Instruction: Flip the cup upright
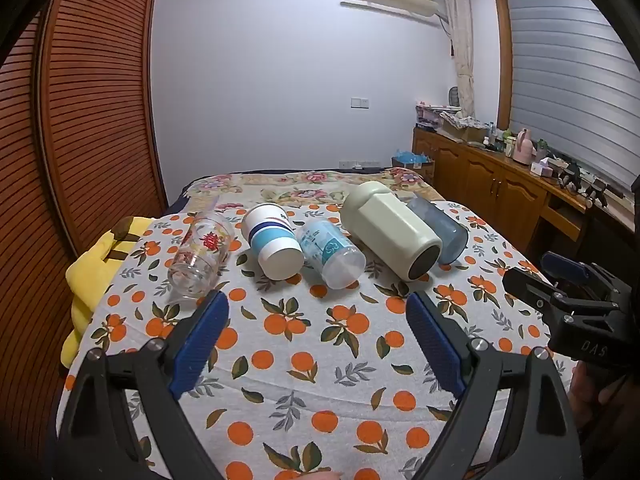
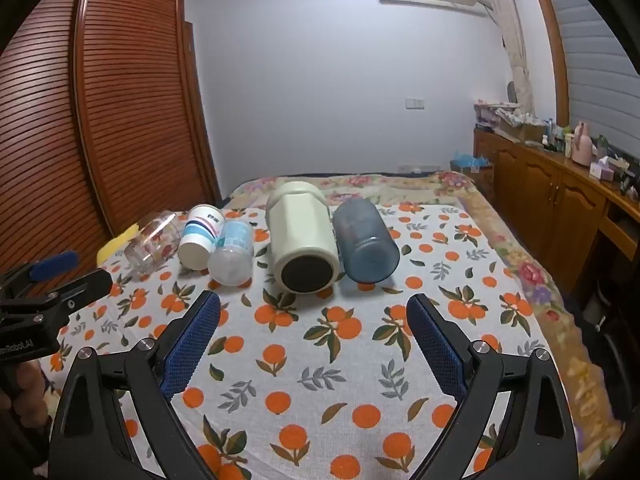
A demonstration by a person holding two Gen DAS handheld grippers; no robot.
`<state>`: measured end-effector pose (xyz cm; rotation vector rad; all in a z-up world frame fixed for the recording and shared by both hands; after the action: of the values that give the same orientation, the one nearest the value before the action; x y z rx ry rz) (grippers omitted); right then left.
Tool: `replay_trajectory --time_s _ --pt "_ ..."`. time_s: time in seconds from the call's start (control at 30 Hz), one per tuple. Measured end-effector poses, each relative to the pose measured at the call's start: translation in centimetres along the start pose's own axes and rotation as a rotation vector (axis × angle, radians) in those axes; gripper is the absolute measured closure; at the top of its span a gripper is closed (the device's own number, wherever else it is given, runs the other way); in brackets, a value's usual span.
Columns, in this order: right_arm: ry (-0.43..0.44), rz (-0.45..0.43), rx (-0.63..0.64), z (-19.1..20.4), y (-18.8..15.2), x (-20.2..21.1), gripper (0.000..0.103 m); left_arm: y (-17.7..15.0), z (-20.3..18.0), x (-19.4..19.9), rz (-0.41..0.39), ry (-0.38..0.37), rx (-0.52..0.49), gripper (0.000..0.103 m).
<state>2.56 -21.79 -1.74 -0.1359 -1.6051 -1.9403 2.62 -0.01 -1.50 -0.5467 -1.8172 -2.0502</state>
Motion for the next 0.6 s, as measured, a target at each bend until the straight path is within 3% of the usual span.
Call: replay_trajectory --time_s 0.6 --pt "-0.004 0.004 -0.003 0.02 -0.05 0.04 0.007 0.05 0.04 0.0 -0.012 0.003 0.006 0.012"
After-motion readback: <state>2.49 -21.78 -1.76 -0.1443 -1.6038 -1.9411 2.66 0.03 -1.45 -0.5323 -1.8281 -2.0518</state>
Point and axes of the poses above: each gripper's, at about its wrist camera, not at the fingertips, and x roughly against the way its jaws point, z to its left, y to its top, the point moved 3 cm from there along -x, roughly the way its jaws point, and after that the axes turned 9 degrees about -x, right-handed, at the moved point
